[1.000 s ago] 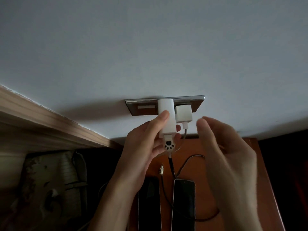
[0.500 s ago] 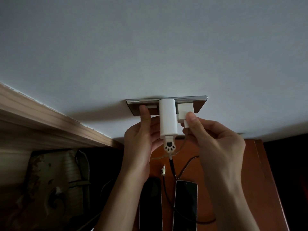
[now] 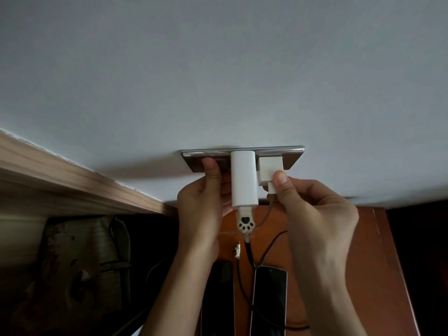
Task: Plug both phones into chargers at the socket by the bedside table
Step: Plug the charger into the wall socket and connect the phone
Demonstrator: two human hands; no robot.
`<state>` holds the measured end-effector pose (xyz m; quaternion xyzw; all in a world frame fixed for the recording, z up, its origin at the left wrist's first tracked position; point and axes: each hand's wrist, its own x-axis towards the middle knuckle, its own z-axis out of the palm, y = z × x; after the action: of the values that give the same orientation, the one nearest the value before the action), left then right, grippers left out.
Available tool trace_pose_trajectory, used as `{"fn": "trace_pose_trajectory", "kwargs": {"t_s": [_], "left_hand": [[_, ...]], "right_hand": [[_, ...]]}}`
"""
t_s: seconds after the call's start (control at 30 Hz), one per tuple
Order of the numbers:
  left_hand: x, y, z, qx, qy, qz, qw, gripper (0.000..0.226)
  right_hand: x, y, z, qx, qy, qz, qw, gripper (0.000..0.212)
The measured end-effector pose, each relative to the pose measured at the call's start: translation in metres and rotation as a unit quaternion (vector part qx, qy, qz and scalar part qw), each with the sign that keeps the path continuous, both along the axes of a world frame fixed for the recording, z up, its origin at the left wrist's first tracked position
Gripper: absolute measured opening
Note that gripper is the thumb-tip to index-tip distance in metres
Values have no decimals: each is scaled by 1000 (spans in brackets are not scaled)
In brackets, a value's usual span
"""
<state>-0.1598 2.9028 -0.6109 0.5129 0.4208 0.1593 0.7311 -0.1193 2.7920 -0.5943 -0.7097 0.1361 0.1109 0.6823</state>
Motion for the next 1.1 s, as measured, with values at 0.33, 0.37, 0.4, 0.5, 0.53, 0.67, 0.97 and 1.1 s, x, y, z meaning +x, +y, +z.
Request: {"fn": "trace_pose_trajectory", "kwargs": {"t_s": [0.33, 0.37, 0.4, 0.5, 0.53, 0.67, 0.97, 1.1], "left_hand": [[-13, -5, 0, 9, -8, -6, 1000, 42], [-17, -7, -1, 11, -7, -11, 1000, 44], [-21, -8, -3, 10, -5, -14, 1000, 47], [-33, -16, -10, 4, 12, -21, 1000, 59], [-37, -19, -14, 9, 20, -21, 1000, 60], [-63, -28, -31, 74, 63, -7, 995, 34], [-145, -94, -101, 119, 220, -83, 965, 29], [-160, -122, -135, 140, 276, -105, 945, 26]], "right_hand": [[1, -9, -3, -1, -4, 63, 998, 18], [1, -11, -2, -1, -6, 75, 997, 19], [0, -12, -2, -1, -9, 88, 996, 19], [-4, -20, 0, -1, -20, 126, 992, 26], [-6, -23, -1, -3, -24, 138, 990, 29], [-17, -42, -11, -2, -17, 153, 988, 34], [-82, -119, -96, -120, 70, 241, 960, 21], [-108, -128, -141, -189, 92, 279, 937, 18]]}}
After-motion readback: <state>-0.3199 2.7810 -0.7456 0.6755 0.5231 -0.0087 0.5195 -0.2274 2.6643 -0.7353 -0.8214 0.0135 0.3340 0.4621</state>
